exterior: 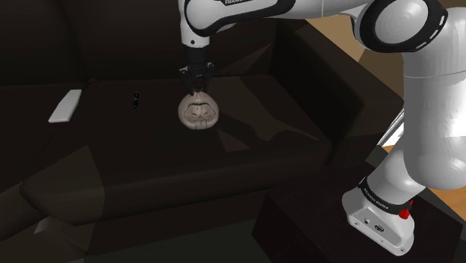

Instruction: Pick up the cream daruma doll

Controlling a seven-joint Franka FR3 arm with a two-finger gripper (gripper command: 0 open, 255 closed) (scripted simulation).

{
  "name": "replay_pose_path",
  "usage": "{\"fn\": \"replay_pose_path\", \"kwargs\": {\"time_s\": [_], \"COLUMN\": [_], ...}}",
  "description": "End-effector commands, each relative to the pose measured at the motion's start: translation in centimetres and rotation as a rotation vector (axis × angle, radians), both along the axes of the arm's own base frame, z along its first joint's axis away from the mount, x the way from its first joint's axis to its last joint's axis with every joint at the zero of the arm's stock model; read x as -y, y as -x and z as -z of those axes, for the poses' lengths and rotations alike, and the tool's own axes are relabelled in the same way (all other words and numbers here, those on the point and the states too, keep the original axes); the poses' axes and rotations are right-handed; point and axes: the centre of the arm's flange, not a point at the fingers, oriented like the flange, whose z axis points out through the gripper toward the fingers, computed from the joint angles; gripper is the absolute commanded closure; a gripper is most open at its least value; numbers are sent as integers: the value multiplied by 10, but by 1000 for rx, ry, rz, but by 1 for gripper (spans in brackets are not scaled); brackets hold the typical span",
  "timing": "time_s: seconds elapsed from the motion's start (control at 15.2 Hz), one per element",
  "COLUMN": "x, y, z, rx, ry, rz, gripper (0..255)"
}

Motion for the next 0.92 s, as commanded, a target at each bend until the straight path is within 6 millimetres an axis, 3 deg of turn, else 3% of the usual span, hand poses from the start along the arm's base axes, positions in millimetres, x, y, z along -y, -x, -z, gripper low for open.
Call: {"fn": "replay_pose_path", "kwargs": {"time_s": [0.0, 0.86], "x": [0, 0], "y": [0, 0], "z": [1, -63], "rx": [-1, -1], "ry": [0, 0], "rz": [0, 0], "gripper": [255, 255]}}
